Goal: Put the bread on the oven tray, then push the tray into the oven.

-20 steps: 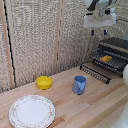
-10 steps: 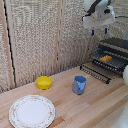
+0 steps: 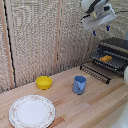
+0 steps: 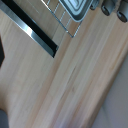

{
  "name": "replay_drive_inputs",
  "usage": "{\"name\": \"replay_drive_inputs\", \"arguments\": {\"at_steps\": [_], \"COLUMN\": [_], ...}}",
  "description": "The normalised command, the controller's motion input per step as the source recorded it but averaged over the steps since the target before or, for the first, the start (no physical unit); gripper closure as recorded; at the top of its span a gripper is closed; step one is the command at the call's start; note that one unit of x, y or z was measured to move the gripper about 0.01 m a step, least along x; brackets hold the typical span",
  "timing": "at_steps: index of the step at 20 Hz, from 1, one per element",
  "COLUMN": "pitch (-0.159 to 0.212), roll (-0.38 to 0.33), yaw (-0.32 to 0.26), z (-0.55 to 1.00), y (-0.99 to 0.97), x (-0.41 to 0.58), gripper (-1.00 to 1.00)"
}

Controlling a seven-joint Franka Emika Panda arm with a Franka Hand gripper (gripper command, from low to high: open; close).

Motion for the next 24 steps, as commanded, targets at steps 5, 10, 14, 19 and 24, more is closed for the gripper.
{"name": "replay_drive_inputs", "arguments": {"at_steps": [5, 10, 14, 19, 24], "pitch": [0.137, 0.037, 0.040, 0.140, 0.174], "roll": [-0.271, -0.283, -0.291, -0.290, -0.288], "yaw": [0.252, 0.254, 0.260, 0.242, 0.233], "z": [-0.03, -0.16, -0.18, -0.04, 0.00], "y": [0.00, 0.00, -0.02, -0.01, 0.00], "x": [-0.100, 0.089, 0.022, -0.117, -0.163], "gripper": [-1.00, -1.00, -1.00, -1.00, -1.00]}}
